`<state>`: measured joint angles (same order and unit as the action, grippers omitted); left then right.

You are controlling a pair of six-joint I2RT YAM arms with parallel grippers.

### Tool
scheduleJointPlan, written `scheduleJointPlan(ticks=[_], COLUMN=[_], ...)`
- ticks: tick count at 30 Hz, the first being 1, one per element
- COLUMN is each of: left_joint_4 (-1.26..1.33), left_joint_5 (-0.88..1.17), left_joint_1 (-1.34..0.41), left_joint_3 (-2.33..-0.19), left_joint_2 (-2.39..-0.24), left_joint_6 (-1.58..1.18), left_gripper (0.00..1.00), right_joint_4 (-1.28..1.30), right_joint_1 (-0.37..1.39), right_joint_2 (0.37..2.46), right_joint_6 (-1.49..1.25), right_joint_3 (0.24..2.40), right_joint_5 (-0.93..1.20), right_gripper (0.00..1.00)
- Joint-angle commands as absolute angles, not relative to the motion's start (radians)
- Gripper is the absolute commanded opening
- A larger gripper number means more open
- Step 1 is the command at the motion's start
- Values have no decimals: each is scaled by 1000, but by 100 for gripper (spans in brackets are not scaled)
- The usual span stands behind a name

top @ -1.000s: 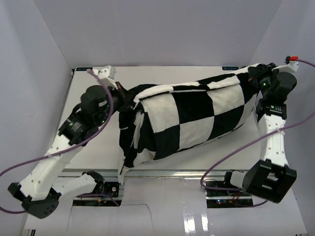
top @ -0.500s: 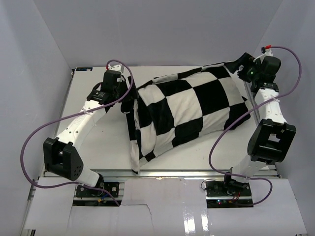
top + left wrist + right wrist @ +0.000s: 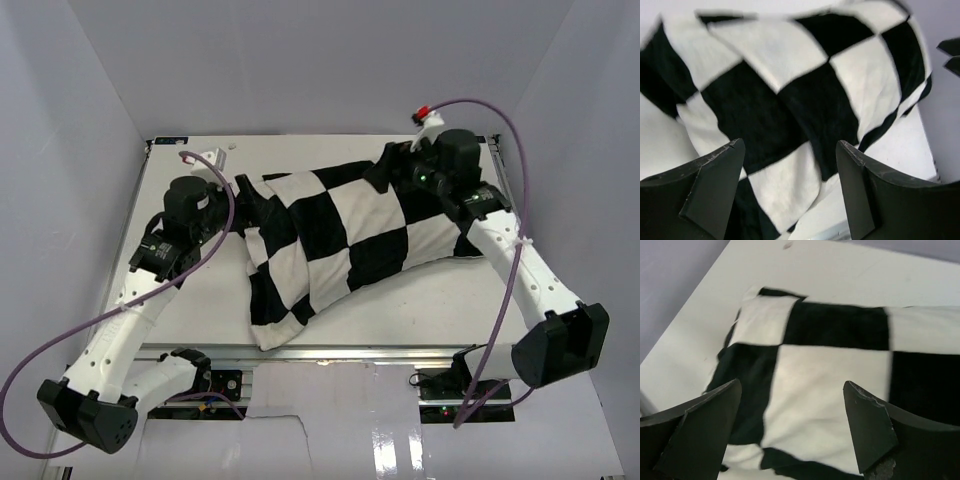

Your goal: Remove the pillowcase from the pillow

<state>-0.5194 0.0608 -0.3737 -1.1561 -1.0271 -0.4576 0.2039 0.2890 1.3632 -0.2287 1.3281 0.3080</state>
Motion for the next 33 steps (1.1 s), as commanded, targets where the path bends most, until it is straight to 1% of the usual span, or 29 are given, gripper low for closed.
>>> scheduleJointPlan(ticks=[1,2,5,6,9,12,16,17,19,20,21,22,23,24,25,27,28,29,30,31,32,33], left_joint_4=[-462,-447,-404,-391,-371,-344,-256,-252,-247,-247,-247,-248,-249,-252,-256,-267,-290,-304,-333,-348,-362,-398], left_joint_5=[210,228,224,216,178,170,183,170,149,140,130,123,101,89,80,52,42,19,15,-24,-44,-108], left_joint_1=[-391,-402,-455,-466,-498,-508,-518,-518,-518,-518,-518,-520,-519,-518,-520,-518,-520,-520,-519,-520,-519,-518], left_joint_3=[-990,-933,-875,-850,-819,-790,-729,-716,-707,-706,-703,-701,-696,-695,-692,-699,-706,-722,-732,-741,-750,-767], left_joint_2=[-1055,-1054,-1040,-1037,-1043,-1066,-1077,-1083,-1101,-1106,-1109,-1109,-1108,-1103,-1094,-1080,-1068,-1063,-1057,-1051,-1040,-1035], left_joint_6=[-518,-534,-549,-555,-566,-578,-604,-606,-610,-612,-615,-618,-627,-632,-635,-637,-635,-632,-630,-629,-621,-617], left_gripper=[83,82,82,82,82,82,82,82,77,74,66,61,54,37,30,21,14,11,8,0,0,0], right_joint_4=[157,146,159,163,158,158,150,150,143,134,127,123,121,124,132,153,161,176,184,192,195,193], right_joint_1=[437,522,644,714,825,896,959,971,995,999,999,999,999,999,999,997,997,993,989,983,973,963], right_joint_2=[1298,1298,1321,1336,1370,1396,1416,1422,1446,1456,1474,1483,1492,1509,1516,1538,1543,1549,1551,1549,1539,1533], right_joint_6=[-221,-222,-221,-219,-222,-238,-256,-256,-259,-259,-264,-273,-282,-291,-307,-311,-316,-319,-325,-340,-345,-351], right_joint_3=[1250,1241,1224,1218,1209,1195,1163,1154,1151,1144,1141,1141,1140,1144,1149,1163,1164,1166,1167,1164,1160,1145], right_joint_5=[207,169,95,63,-10,-98,-164,-185,-215,-213,-225,-248,-280,-351,-380,-452,-477,-518,-531,-544,-566,-566], right_gripper=[88,88,85,85,82,80,78,77,77,77,77,75,74,73,71,67,63,59,53,50,46,34])
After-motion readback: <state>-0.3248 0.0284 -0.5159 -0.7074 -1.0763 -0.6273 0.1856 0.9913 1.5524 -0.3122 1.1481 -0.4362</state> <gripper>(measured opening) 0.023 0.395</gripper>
